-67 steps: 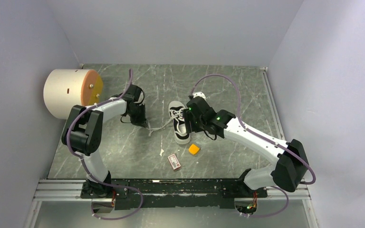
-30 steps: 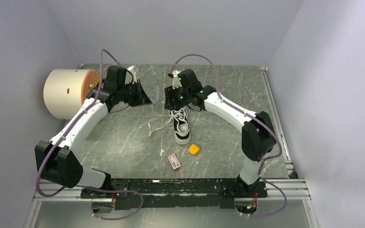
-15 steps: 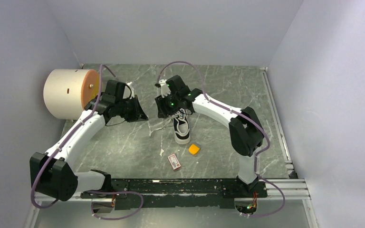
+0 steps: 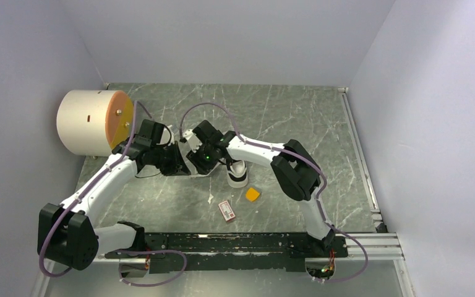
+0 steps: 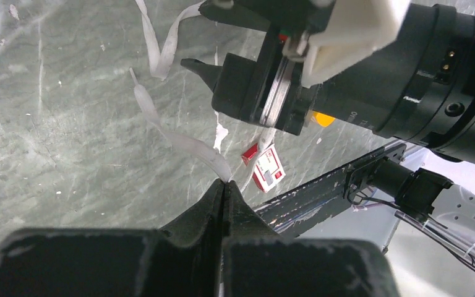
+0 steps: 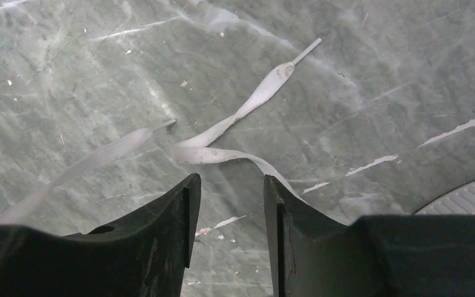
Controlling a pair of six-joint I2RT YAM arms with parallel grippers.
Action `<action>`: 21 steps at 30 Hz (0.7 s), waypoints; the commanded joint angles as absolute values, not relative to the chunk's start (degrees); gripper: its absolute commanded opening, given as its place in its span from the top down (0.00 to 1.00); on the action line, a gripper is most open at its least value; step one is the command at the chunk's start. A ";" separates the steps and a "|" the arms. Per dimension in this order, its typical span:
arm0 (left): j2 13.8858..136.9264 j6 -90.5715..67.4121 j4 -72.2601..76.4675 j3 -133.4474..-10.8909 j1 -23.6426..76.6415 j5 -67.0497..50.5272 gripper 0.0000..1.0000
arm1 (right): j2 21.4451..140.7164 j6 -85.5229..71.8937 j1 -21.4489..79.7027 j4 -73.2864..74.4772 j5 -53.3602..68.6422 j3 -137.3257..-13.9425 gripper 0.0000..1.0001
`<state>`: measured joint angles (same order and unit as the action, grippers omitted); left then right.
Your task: Tie the shoes
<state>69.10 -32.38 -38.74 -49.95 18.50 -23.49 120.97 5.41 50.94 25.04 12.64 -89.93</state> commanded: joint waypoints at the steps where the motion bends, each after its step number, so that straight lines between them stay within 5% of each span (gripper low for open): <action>1: 68.74 -32.32 -38.13 -49.99 18.72 -24.52 0.95 | 121.47 7.59 50.79 24.04 13.26 -89.69 0.54; 8: 70.13 -30.49 -37.16 -53.92 18.72 -23.91 0.95 | 118.56 -5.63 45.66 24.91 18.47 -92.45 0.53; 13: 75.10 -27.91 -36.45 -61.89 18.72 -22.70 0.95 | 110.18 -10.34 38.35 22.14 23.77 -89.27 0.44; 21: 78.74 -26.11 -37.15 -64.11 18.72 -23.09 0.95 | 118.59 2.52 39.81 39.09 1.39 -100.08 0.52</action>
<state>78.35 -27.68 -37.39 -64.14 18.50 -22.63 114.78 -2.37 37.69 30.15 13.65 -98.35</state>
